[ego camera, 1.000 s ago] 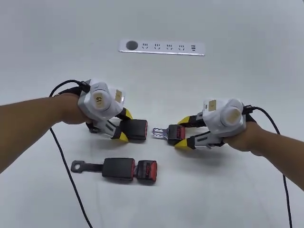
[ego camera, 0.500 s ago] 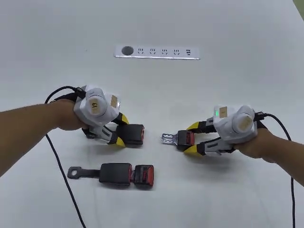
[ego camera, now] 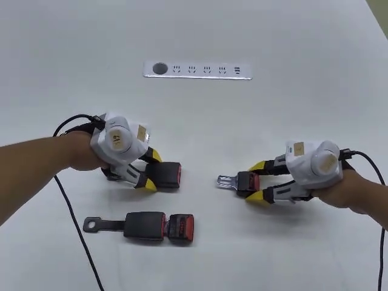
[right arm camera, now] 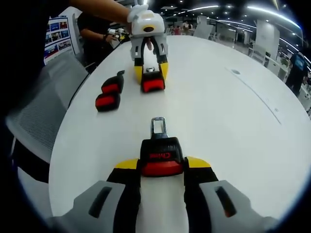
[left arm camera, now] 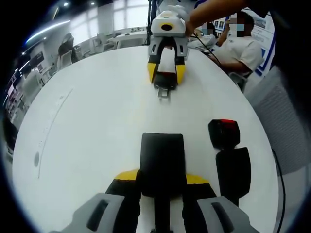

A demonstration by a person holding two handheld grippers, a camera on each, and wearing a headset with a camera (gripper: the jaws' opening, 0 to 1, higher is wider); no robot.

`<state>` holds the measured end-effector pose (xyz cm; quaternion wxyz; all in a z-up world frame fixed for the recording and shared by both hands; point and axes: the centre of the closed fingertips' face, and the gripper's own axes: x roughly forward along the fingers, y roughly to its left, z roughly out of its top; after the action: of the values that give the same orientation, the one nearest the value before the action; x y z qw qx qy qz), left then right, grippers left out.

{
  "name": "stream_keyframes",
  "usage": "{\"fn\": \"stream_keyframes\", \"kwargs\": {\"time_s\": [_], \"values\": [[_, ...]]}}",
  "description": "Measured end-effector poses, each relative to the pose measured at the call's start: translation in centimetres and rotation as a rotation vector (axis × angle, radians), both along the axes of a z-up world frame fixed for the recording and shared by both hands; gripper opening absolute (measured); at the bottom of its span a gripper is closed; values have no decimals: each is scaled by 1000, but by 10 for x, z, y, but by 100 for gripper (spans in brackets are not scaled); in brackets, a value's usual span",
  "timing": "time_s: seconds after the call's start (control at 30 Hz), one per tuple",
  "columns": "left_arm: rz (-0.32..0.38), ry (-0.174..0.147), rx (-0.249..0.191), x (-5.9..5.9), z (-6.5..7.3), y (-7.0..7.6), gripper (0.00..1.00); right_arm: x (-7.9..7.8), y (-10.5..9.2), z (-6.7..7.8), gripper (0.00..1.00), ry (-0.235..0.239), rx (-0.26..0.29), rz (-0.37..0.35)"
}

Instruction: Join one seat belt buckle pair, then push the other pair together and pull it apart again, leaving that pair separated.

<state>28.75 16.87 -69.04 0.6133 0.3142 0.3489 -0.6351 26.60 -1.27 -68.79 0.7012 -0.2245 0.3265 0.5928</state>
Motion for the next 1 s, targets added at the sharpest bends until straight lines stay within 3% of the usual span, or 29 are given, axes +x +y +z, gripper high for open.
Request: {"fn": "stream_keyframes", "kwargs": {"time_s": [0.37, 0.67, 0.87, 0.9, 0.93, 1.0], "values": [[9, 0, -6, -1, 0, -1, 33, -3, -9, 7, 34, -2, -6, -6], [7, 2, 3, -2, 2, -3, 33, 1, -19, 4, 34, 0, -13, -1], [-2, -8, 22, -1, 2, -2, 34, -1, -15, 6, 35, -6, -16, -14], [0, -5, 23, -2, 2, -2, 35, -1, -14, 7, 37, 2, -14, -24], [18, 21, 16, -5, 3, -3, 36, -1, -14, 6, 39, 4, -16, -31], [111, 64, -7, -5, 5, -7, 43, 6, -16, 1, 48, 9, -28, -95]]}}
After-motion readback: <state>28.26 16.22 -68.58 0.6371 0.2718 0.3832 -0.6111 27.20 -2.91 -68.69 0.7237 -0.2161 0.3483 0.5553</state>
